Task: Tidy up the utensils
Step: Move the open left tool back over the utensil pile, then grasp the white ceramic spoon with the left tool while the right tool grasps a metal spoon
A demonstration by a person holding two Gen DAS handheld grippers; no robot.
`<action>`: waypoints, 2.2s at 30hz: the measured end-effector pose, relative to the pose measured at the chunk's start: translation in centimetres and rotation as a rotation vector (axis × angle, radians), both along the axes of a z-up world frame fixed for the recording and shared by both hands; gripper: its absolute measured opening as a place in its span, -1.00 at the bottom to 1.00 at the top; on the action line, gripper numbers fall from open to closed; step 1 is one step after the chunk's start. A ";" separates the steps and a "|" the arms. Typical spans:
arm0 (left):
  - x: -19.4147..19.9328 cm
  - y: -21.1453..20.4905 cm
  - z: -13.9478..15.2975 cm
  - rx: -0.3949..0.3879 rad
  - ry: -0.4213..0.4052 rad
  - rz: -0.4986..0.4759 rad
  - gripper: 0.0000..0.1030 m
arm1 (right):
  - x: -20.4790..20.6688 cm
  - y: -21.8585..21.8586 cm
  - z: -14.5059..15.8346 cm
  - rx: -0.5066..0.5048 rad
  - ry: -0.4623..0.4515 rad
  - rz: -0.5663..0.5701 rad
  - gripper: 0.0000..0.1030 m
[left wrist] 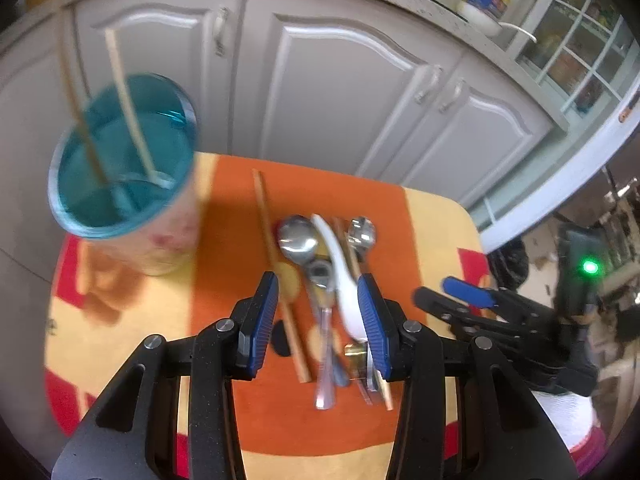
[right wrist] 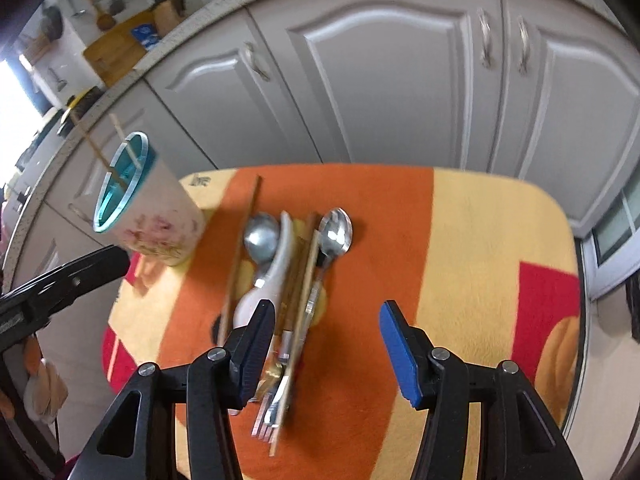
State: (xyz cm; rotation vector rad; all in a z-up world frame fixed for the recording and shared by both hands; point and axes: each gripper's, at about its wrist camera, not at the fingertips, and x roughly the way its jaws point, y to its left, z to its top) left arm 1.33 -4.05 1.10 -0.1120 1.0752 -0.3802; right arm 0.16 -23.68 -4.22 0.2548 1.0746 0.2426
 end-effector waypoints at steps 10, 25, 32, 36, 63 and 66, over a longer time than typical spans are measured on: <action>5.1 -4.6 -4.4 0.032 0.129 -0.035 -0.20 | 0.8 -2.5 -1.3 0.029 0.029 -0.020 0.04; 9.7 -6.6 -9.0 0.110 0.222 -0.008 -0.62 | 4.3 -2.3 -2.2 0.065 0.015 0.033 -0.13; 10.5 -5.9 -9.3 0.093 0.253 0.000 -0.62 | 7.7 -1.2 -3.3 0.054 -0.018 0.127 -0.25; 10.7 -5.9 -9.3 0.092 0.258 -0.014 -0.62 | 9.2 -0.5 -4.3 0.045 -0.023 0.190 -0.27; 4.5 -2.3 -2.3 -0.023 0.144 -0.051 -0.82 | 0.4 -8.8 -1.6 0.175 -0.038 0.032 -0.95; 3.7 -1.0 -0.2 -0.053 0.113 -0.038 -0.82 | -0.2 -7.4 0.7 0.140 -0.080 0.076 -0.95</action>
